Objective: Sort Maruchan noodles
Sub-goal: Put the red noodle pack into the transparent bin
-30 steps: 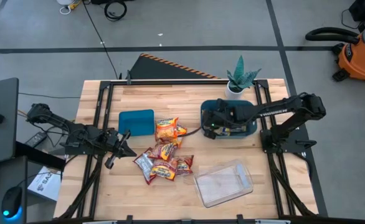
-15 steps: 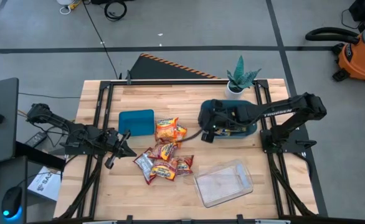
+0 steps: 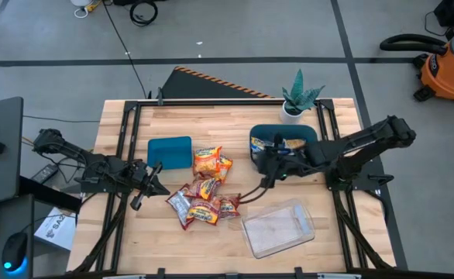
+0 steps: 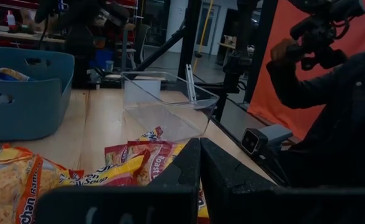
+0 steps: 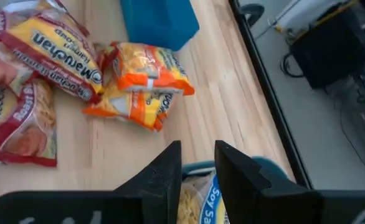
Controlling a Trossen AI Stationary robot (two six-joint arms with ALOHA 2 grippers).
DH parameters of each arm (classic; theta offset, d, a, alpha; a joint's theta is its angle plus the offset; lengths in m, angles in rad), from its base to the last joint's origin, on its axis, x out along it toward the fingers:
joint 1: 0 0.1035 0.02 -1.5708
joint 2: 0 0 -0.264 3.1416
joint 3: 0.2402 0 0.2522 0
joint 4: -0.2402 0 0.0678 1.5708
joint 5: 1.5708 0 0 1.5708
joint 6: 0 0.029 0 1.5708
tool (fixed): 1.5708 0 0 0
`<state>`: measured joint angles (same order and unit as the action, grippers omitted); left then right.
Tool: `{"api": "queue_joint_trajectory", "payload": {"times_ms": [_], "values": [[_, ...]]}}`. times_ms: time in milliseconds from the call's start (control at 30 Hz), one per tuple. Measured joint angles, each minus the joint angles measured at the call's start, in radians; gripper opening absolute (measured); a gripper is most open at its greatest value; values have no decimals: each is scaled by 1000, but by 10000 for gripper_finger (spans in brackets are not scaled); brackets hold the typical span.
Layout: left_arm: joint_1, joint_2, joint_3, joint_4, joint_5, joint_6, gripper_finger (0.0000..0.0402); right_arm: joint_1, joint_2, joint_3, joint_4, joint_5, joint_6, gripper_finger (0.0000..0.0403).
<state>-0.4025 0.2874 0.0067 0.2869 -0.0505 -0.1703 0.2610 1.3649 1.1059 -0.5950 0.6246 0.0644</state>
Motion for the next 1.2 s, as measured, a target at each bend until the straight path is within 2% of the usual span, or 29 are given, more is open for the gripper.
{"api": "queue_joint_trajectory", "payload": {"times_ms": [200,400,533,767,833,1033,1200], "values": [[0,0,0,63,0,45,14,1,-127,-145,121,-93,-9,103],[0,0,0,117,-1,51,14,12,-199,-255,249,-302,19,103],[0,0,0,219,-37,51,14,39,-204,-300,304,-288,31,103],[0,0,0,333,-76,27,14,52,-247,-386,500,-321,-121,103],[0,0,0,347,-129,26,14,34,-281,-407,514,-316,-141,103],[1,6,1,354,-435,-32,13,-21,-427,-511,606,-311,-172,102],[0,70,93,197,-427,-62,13,-55,-538,-626,694,-311,-184,102]]}}
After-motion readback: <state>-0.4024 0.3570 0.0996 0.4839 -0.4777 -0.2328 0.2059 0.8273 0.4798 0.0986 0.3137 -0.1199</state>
